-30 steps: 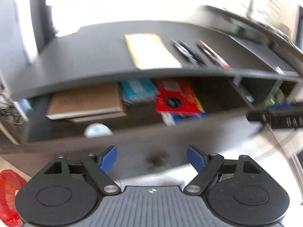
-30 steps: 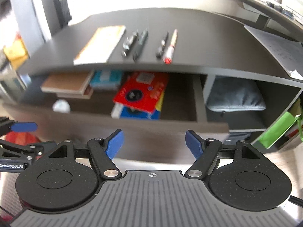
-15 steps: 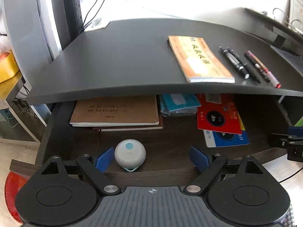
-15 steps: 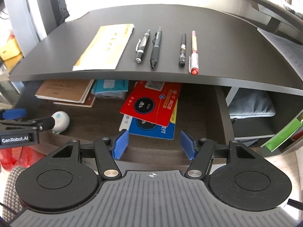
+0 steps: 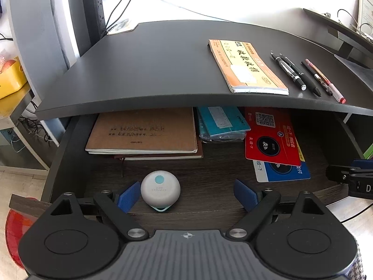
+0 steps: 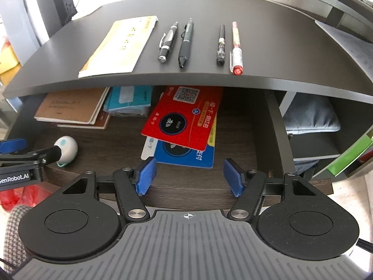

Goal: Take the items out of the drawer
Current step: 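Move the right gripper into the open drawer toward the blue receipt book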

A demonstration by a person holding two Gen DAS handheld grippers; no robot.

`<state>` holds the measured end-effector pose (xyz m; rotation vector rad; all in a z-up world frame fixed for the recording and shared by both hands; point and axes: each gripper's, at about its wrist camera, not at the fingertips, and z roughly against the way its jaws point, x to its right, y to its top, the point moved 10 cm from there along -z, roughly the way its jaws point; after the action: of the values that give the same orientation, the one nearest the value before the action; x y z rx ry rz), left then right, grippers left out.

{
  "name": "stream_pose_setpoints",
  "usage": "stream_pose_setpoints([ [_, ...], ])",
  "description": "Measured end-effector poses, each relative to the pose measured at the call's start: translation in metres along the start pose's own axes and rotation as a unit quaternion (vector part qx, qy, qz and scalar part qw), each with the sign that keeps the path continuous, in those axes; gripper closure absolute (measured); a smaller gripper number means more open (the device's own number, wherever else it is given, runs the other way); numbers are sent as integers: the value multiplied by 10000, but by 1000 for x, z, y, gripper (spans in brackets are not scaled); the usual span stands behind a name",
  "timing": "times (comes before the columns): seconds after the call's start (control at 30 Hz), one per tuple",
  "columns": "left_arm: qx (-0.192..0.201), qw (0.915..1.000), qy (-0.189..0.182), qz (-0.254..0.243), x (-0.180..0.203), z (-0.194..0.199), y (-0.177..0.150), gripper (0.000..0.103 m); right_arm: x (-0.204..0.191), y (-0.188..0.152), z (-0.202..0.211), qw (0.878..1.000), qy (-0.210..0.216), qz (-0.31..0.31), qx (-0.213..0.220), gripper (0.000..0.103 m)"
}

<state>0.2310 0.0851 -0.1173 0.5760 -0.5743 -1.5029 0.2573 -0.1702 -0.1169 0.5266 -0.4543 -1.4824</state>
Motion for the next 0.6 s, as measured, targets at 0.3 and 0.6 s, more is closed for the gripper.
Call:
stream_pose_setpoints([
  [0.3, -20, 10000, -20, 54, 1, 16, -19, 15, -2, -14, 7, 10000, -32, 24, -31, 34],
  [0.6, 16, 10000, -20, 83, 3, 31, -33, 15, 4, -32, 15, 10000, -77, 56, -2, 34],
])
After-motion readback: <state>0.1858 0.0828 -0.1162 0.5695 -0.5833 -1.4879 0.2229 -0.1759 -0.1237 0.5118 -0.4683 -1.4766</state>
